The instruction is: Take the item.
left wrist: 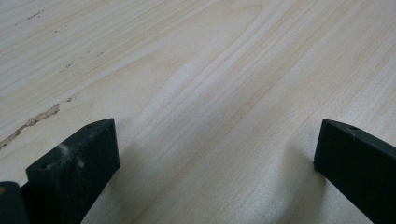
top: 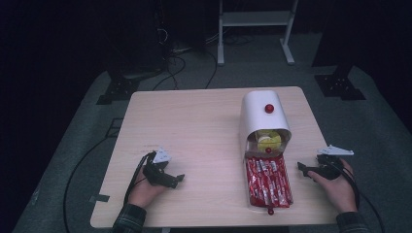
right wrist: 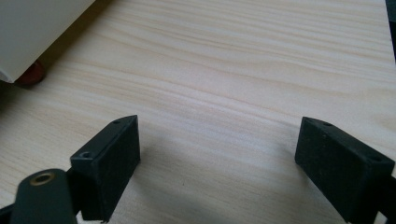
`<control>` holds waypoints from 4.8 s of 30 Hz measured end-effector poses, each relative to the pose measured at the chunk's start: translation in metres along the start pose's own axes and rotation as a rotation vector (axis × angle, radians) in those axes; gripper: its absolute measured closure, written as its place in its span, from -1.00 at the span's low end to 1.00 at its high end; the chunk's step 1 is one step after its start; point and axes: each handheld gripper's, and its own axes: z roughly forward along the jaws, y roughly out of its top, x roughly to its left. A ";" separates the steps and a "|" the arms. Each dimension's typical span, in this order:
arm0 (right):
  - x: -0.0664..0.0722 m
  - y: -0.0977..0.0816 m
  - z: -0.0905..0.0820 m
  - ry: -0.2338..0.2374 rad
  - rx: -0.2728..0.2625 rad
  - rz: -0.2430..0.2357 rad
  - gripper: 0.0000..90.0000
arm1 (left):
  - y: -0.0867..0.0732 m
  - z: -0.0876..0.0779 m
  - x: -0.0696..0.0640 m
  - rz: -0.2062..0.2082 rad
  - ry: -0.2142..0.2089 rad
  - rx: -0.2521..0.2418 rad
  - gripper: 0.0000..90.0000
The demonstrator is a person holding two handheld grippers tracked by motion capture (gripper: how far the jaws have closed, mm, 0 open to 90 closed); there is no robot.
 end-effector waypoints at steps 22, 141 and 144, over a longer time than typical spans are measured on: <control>0.002 0.004 0.000 0.022 0.004 -0.014 -0.51 | 0.000 0.001 0.000 -0.008 0.007 -0.006 -1.00; 0.057 0.035 -0.071 0.250 -0.170 -0.080 -0.30 | 0.000 0.001 0.000 -0.007 0.006 -0.002 -1.00; 0.059 0.035 -0.072 0.256 -0.170 -0.086 -0.29 | 0.000 0.001 0.000 -0.007 0.006 -0.002 -1.00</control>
